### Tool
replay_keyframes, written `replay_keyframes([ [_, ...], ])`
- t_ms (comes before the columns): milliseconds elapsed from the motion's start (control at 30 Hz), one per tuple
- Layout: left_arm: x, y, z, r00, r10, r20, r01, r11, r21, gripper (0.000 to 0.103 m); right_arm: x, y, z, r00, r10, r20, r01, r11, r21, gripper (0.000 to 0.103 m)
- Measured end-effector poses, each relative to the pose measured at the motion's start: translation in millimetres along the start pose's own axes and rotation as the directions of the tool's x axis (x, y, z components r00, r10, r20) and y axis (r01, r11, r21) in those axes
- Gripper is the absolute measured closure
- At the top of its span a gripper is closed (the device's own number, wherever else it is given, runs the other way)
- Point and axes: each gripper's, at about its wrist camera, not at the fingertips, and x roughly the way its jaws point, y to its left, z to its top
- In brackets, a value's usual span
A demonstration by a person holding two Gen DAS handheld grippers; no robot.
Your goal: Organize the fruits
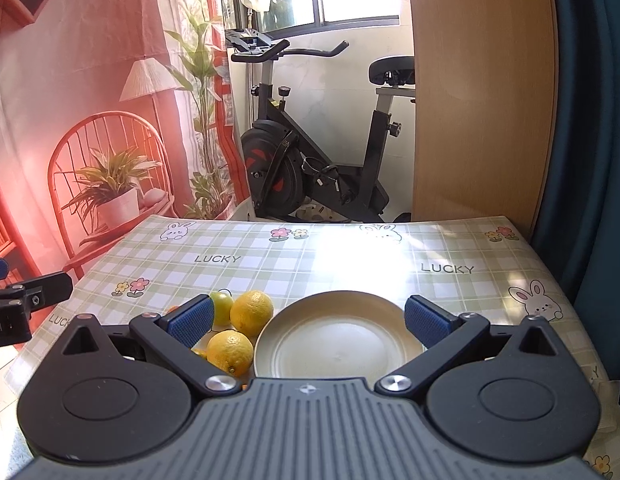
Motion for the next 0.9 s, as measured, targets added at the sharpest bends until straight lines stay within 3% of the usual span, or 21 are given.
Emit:
replay_keyframes([
  [133,17.8,7.3,-9.0,0.999,-0.002,-0.034,0.002,1.000,-0.009,0.001,11.8,2.3,-11.4,1.000,0.001,0.022,0.000,1.000,-0.022,0.000],
  [233,26.5,7.2,-17.5,1.000,0.012,-0.023,-0.011,1.000,0.016,0.010,23.8,2.0,-19.3,0.999,0.044,0.004,-0.044,0.999,-0.018,0.000],
  [400,40.6,15.0,-28.8,0.997,-0.047,-0.060,0.045,0.998,-0.038,0.011,38.6,5.7,-34.0,0.998,0.065,0.008,-0.065,0.998,0.006,0.000],
  [500,48.9,16.0,-32.9,0.997,-0.042,-0.065,0.040,0.999,-0.034,0.011,43.6,6.1,-41.1,0.995,0.092,0.027,-0.092,0.996,0.017,0.000],
  [633,58.0,16.9,-34.6,0.996,-0.076,-0.044,0.073,0.996,-0.059,0.020,47.9,7.9,-47.5,0.991,0.125,0.057,-0.124,0.992,-0.010,0.000],
  [800,60.0,14.9,-33.7,0.984,-0.176,0.027,0.177,0.979,-0.102,0.021,59.7,11.7,-52.4,0.985,0.173,-0.016,-0.174,0.985,-0.006,0.000],
  [900,58.0,5.7,-36.7,0.981,-0.180,0.072,0.185,0.981,-0.066,0.021,62.8,14.8,-54.7,0.986,0.163,-0.039,-0.164,0.986,-0.033,0.000],
])
